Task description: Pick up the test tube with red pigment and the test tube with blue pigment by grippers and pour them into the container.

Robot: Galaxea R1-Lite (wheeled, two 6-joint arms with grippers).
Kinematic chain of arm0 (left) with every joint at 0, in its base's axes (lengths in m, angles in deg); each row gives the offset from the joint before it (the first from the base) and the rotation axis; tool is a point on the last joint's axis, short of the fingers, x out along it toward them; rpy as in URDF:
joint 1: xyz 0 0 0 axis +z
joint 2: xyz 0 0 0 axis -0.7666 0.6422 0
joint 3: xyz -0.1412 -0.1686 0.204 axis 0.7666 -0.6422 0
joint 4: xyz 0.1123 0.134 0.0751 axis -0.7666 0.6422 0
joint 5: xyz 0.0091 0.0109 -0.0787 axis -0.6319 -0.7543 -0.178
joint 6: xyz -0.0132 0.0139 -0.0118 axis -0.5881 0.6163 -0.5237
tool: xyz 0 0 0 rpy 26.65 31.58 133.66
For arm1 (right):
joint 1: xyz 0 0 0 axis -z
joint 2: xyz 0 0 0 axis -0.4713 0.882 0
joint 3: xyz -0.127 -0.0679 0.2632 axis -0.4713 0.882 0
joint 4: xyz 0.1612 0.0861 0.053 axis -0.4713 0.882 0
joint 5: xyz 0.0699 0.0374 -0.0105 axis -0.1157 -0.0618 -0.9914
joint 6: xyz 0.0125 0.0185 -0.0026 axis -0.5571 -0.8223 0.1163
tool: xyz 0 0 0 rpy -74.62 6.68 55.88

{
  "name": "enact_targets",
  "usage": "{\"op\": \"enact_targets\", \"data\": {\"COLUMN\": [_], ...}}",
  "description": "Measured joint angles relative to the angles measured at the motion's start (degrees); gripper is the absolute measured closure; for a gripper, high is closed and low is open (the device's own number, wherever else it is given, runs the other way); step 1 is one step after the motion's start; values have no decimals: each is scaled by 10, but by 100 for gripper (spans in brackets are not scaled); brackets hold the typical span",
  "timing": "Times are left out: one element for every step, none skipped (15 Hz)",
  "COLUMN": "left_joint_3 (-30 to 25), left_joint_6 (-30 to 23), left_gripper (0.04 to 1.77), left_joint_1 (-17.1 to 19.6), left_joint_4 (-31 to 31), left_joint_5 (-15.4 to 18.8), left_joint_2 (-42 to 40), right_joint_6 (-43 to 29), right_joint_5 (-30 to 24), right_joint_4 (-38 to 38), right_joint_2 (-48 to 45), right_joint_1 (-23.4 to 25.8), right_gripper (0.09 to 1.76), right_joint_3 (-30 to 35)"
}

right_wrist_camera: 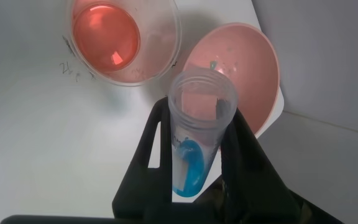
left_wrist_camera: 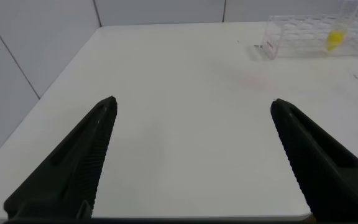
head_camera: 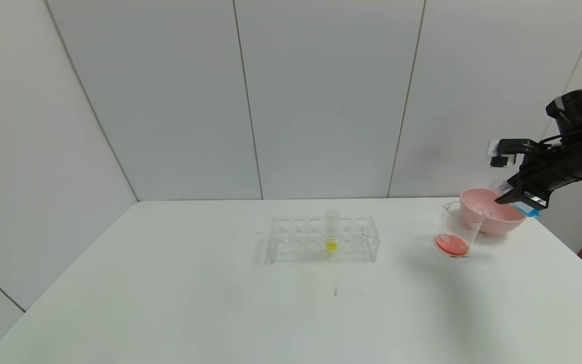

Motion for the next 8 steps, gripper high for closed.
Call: {"op": "enact_targets", "data": {"left_joint_3": [0,0,0,0,0,0,0,0], "left_joint_6": [0,0,0,0,0,0,0,0], "left_gripper": [5,5,5,5,5,5,5,5], "left_joint_1": [0,0,0,0,0,0,0,0], "left_joint_4": [0,0,0,0,0,0,0,0], "left_joint_5": [0,0,0,0,0,0,0,0], "left_joint_2": [0,0,0,0,0,0,0,0], "right_joint_6": [4,8,13,17,21,25,30,34], "right_joint_5": [18,31,42,52,64,77,91,103], "right_joint_4": [0,1,0,0,1,0,1,1], "right_joint_2": [0,0,0,1,1,2,4,4], "right_joint_1": [-4,-8,-12,-16,-20,-25,-30,-34], "right_gripper": [134,134,134,134,134,134,134,134], "right_joint_3": [0,0,0,0,0,0,0,0]}}
